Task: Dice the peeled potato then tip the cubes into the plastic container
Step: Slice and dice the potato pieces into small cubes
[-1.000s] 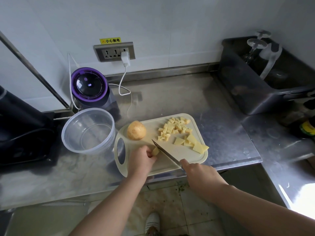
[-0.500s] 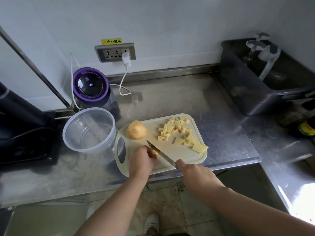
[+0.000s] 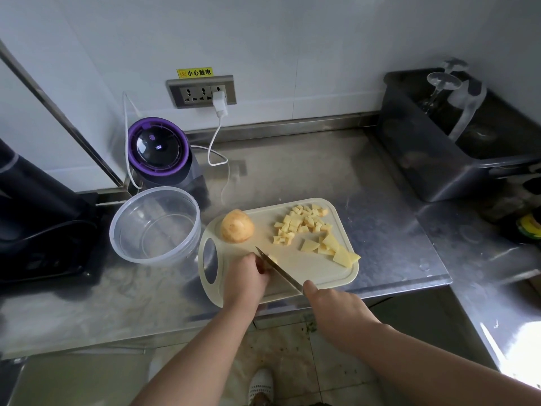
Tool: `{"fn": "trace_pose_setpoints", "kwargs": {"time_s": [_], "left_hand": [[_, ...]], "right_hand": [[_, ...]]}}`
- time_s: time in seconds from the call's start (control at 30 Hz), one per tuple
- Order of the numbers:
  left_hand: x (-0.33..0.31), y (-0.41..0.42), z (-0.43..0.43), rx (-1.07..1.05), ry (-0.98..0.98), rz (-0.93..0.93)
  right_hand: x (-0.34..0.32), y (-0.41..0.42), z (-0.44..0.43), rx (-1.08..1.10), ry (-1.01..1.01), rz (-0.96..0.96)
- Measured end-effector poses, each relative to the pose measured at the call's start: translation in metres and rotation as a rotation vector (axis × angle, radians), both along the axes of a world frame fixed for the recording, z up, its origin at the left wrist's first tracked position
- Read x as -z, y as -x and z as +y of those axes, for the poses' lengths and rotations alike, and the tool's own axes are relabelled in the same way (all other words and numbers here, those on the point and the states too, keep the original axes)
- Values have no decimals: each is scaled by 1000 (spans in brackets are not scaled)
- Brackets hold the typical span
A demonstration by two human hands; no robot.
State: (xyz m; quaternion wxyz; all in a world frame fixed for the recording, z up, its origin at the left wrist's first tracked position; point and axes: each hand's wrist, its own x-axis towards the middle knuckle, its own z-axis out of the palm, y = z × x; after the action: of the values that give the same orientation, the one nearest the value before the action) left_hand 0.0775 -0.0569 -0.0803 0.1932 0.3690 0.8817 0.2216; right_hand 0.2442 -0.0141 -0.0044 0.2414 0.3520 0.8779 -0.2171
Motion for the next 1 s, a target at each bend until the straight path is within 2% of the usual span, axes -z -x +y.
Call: {"fn": "trace_pose_setpoints", "kwargs": {"time_s": [0.13,0.3,0.6,0.67,0.77,0.87,0.93,1.0], "left_hand": [[1,1,1,34,7,-3],[3,6,18,76,-21,19],[-11,14,51,81,-85,-68],[-18,14,48,173,-86,25],[-27,4,54,443,-67,198],[-31,-12,75,679,78,322],[-29,-19,88,761,208,402],[-27,-20,95,768,265,408]], "right_hand": [[-5,-5,10,62,-10,27],[-16,-14,33,108,-125,113],[-28,-37,63,242,-193,139],[-31,-42,66,264,-209,135],[-36,-48,68,311,-224,153],[-35,-55,70,356,-219,184],[-35,-60,72,381,-220,210],[-34,-65,72,394,-225,210]]}}
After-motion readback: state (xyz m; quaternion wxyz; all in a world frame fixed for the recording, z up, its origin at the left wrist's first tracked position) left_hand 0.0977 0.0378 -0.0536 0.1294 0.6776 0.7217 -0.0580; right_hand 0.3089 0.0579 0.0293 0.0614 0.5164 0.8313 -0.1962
